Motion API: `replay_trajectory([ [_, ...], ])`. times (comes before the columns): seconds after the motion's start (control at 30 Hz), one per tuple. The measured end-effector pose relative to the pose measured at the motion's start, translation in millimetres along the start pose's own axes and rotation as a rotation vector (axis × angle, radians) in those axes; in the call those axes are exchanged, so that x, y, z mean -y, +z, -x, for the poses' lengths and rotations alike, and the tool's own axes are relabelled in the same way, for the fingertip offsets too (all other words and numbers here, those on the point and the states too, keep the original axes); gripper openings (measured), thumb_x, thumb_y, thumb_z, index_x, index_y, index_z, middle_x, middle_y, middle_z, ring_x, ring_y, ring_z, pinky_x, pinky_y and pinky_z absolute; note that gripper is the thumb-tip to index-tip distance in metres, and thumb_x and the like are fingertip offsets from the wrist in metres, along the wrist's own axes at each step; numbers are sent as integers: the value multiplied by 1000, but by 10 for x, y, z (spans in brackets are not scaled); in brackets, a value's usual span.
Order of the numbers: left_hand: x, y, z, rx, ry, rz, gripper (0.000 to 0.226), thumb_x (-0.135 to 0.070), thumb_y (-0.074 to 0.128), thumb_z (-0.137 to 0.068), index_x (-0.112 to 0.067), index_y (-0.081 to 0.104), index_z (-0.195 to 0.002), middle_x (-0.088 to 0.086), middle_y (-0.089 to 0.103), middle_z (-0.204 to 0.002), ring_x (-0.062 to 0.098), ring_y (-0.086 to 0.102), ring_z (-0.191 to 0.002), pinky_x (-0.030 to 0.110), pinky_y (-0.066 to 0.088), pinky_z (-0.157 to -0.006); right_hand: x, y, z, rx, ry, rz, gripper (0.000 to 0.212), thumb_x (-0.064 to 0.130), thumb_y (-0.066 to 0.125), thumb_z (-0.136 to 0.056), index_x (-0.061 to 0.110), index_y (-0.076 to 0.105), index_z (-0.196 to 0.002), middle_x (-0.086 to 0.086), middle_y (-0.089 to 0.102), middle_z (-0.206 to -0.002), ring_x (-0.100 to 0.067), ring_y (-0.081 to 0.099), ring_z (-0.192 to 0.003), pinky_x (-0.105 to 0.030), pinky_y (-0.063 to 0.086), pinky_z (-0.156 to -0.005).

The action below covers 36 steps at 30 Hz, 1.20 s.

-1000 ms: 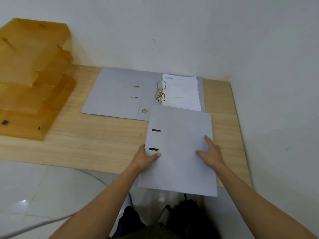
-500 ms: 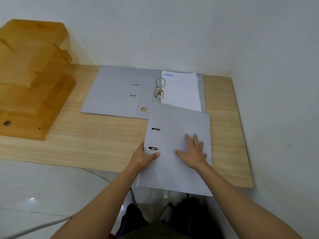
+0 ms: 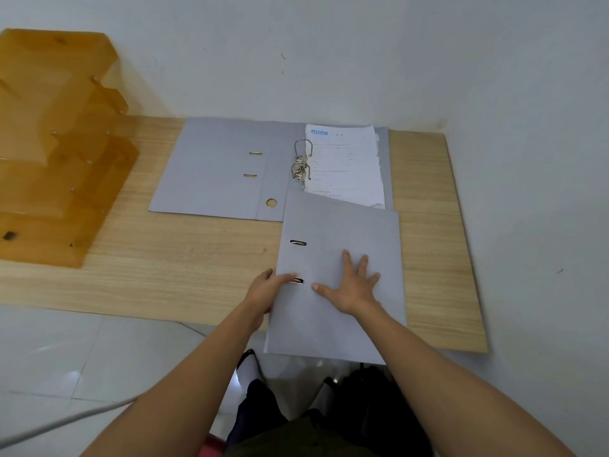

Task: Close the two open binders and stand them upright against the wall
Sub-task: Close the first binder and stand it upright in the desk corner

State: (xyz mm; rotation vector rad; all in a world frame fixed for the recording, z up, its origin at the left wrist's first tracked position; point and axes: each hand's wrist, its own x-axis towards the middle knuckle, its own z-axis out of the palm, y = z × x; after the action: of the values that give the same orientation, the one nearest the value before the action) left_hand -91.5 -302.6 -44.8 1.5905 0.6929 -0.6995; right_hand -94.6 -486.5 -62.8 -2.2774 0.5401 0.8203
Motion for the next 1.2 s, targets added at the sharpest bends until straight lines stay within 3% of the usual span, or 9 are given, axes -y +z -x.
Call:
replay_trajectory([
  [0.07, -49, 5, 40, 6, -62, 102, 37, -43, 65, -92, -14, 71, -114, 4, 75, -106, 17, 67, -84, 31, 51, -71, 1, -2, 4, 5, -1, -4, 117, 67, 68, -79, 40, -12, -160, -2, -28, -169, -46, -21, -153, -73, 16, -117],
  [0.23, -130, 19, 45, 39, -91, 95, 55, -64, 56, -90, -11, 72, -94, 9, 73, -95, 25, 66, -85, 44, 50, -101, -87, -16, 117, 2, -13, -51, 110, 66, 67, -81, 43, -6, -160, 6, -25, -170, -37, -19, -156, -76, 16, -114],
  [0.37, -222, 98, 173, 151, -12, 132, 61, -74, 49, -89, -23, 76, -109, 5, 81, -100, 26, 73, -99, 44, 54, -100, -176, -165, 195, -20, -59, -269, 104, 63, 69, -81, 38, 8, -162, 6, -12, -172, -34, -13, -158, -69, 11, -120],
  [0.47, -375, 211, 297, 339, 39, 206, 66, -75, 43, -91, -29, 70, -131, 5, 76, -126, 29, 71, -119, 49, 50, -107, -168, -370, 299, -30, -100, -460, 108, 69, 69, -74, 31, 17, -161, 2, 10, -172, -31, 7, -158, -57, 21, -124],
  [0.57, -614, 346, 451, 444, 54, 228, 64, -68, 51, -92, -22, 71, -131, 12, 74, -128, 32, 71, -118, 49, 52, -104, -112, -621, 419, -23, -111, -592, 105, 72, 64, -78, 25, 19, -162, 5, 25, -168, -21, 27, -154, -44, 28, -124],
  [0.7, -933, 514, 622, 573, 88, 188, 53, -49, 61, -95, -13, 68, -132, 13, 74, -128, 30, 72, -114, 46, 55, -99, -25, -908, 585, -19, -166, -661, 89, 70, 45, -92, 24, 17, -162, 6, 27, -167, -17, 28, -153, -37, 24, -123],
  [0.87, -1120, 737, 736, 649, 170, 14, 49, -40, 68, -94, -20, 61, -138, 8, 73, -131, 29, 68, -124, 51, 51, -108, -11, -1053, 596, -69, -192, -813, 108, 101, 32, -63, 42, 37, -153, 7, 51, -154, -16, 53, -137, -47, 38, -117],
  [1.07, -1412, 931, 782, 757, 375, -189, 50, -37, 73, -91, -33, 57, -138, -3, 74, -130, 23, 69, -122, 52, 52, -106, 181, -1416, 958, -234, -275, -905, 62, 73, 32, -92, 38, 58, -137, 8, 72, -128, -11, 70, -114, -38, 55, -101],
  [1.2, -1533, 1077, 826, 772, 555, -241, 63, -26, 76, -90, -34, 47, -145, -7, 72, -132, 16, 71, -117, 43, 58, -99, 309, -1671, 1112, -324, -364, -913, 72, 74, 45, -86, 34, 49, -146, 9, 69, -133, -11, 70, -116, -39, 55, -101],
])
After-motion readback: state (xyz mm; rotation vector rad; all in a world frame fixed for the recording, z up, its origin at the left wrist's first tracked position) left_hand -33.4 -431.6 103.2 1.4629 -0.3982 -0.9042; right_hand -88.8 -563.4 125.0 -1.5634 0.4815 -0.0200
